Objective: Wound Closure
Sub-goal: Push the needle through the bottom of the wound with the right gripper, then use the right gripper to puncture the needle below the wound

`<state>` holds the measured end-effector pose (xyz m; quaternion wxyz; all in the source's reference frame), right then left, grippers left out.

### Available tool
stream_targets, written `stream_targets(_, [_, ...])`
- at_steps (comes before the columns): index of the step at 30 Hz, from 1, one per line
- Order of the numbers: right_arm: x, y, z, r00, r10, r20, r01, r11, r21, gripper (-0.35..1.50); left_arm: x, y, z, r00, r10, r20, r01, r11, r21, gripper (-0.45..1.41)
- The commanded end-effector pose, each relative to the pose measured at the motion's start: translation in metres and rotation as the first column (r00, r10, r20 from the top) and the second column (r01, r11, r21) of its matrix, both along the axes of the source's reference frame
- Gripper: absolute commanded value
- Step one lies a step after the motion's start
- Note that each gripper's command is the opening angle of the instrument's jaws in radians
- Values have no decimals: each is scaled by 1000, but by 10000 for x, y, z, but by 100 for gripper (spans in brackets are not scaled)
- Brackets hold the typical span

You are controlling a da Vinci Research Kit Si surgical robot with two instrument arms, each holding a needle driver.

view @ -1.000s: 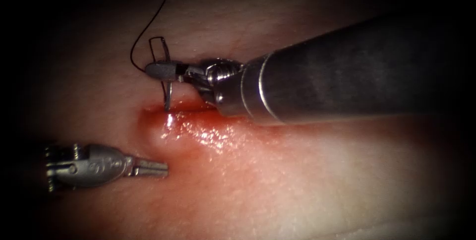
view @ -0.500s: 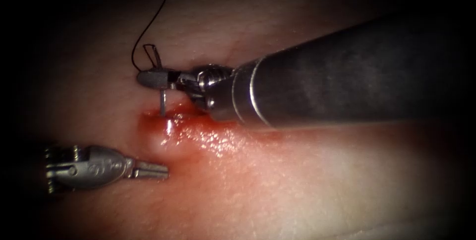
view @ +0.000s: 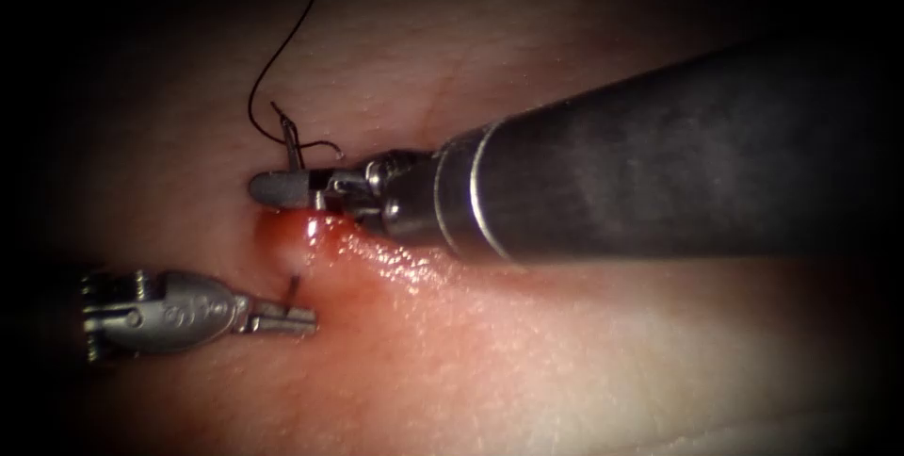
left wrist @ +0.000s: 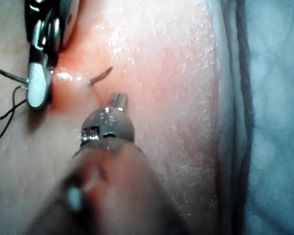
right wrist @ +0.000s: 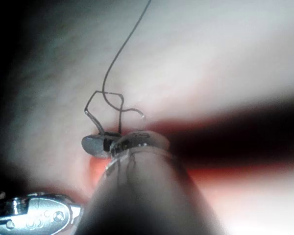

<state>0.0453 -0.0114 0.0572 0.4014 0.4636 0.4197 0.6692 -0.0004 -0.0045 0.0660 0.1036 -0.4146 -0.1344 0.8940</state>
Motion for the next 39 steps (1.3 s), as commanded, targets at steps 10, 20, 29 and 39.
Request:
stream_targets(10, [-27, 35, 23, 989, 64, 133, -8, 921, -389, 113, -5, -3, 4, 1000, 0, 1, 0, 1000, 1, -27])
stream_targets(20, [-34, 47, 32, 964, 49, 262, 115, 811, -573, 88, -4, -5, 3, 1000, 2, 2, -2, 1000, 1, -25])
stream_targets(29, [-35, 46, 32, 942, 67, 328, 98, 883, -459, -35, 0, -6, 2, 1000, 5, 2, -5, 1000, -1, -25])
stream_targets(39, [-28, 19, 22, 967, -108, 231, 159, 963, -216, -35, 1, -3, 2, 1000, 3, -1, -3, 1000, -2, -25])
